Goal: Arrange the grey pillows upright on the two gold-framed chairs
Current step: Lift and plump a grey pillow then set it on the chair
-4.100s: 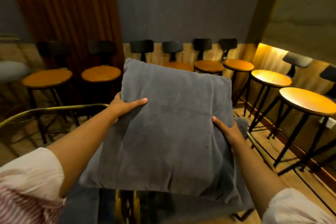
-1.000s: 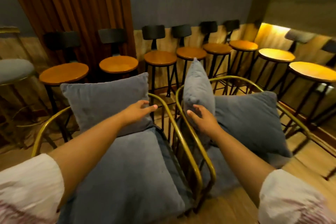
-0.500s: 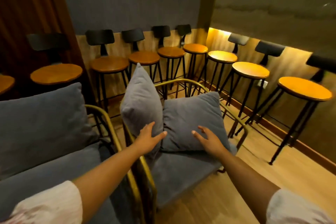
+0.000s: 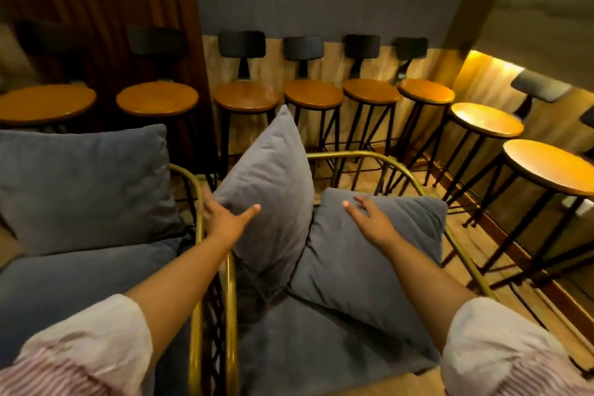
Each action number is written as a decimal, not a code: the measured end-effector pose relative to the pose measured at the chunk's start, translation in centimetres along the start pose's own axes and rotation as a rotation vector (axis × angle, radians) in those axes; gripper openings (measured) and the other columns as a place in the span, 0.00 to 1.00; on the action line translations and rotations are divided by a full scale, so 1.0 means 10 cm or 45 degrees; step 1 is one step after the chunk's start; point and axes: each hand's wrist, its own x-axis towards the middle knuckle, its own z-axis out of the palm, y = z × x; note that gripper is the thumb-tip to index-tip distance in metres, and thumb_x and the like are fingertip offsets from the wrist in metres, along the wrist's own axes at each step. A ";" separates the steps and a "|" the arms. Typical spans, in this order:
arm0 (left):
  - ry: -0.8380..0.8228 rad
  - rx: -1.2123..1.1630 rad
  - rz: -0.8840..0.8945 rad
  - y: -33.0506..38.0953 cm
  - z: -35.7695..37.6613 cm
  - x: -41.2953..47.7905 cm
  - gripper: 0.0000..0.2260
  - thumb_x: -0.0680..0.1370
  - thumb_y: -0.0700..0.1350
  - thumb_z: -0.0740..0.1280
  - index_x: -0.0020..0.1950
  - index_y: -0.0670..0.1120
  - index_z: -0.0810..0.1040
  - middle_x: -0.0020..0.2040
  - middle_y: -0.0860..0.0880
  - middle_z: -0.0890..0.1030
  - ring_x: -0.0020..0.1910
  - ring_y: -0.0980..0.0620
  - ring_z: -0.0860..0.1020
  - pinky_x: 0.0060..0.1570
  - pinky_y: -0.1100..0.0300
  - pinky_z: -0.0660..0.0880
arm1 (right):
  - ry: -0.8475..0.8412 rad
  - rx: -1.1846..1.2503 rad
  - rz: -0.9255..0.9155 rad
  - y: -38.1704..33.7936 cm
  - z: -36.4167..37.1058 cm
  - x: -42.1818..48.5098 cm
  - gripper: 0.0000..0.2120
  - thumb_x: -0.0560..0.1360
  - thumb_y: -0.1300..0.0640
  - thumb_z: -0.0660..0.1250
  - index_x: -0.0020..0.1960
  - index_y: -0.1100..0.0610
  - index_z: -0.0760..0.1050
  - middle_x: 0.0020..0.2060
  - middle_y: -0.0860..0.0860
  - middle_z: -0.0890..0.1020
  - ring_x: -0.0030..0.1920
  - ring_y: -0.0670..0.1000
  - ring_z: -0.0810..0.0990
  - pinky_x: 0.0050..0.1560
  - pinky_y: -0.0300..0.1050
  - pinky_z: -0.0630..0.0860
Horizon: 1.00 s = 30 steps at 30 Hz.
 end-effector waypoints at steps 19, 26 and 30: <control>0.621 -0.608 -0.379 -0.37 0.55 1.13 0.55 0.61 0.43 0.80 0.76 0.53 0.45 0.76 0.40 0.59 0.73 0.43 0.64 0.72 0.47 0.61 | -0.341 0.142 -0.024 -0.58 0.93 2.94 0.33 0.76 0.42 0.62 0.75 0.57 0.59 0.73 0.54 0.65 0.72 0.56 0.65 0.69 0.50 0.64; 0.929 -0.639 -0.349 -0.49 0.72 1.28 0.56 0.62 0.39 0.80 0.77 0.54 0.43 0.75 0.39 0.62 0.72 0.44 0.66 0.70 0.51 0.63 | -0.472 0.248 -0.174 -0.82 1.20 3.71 0.51 0.59 0.30 0.71 0.75 0.47 0.57 0.72 0.51 0.68 0.70 0.56 0.70 0.69 0.54 0.68; 1.117 -0.629 -0.275 -0.58 0.94 1.38 0.53 0.63 0.37 0.79 0.77 0.47 0.48 0.75 0.42 0.63 0.71 0.52 0.66 0.64 0.70 0.62 | -0.587 0.196 -0.171 -0.70 1.31 4.06 0.46 0.67 0.39 0.71 0.77 0.47 0.50 0.75 0.52 0.63 0.72 0.58 0.65 0.69 0.55 0.65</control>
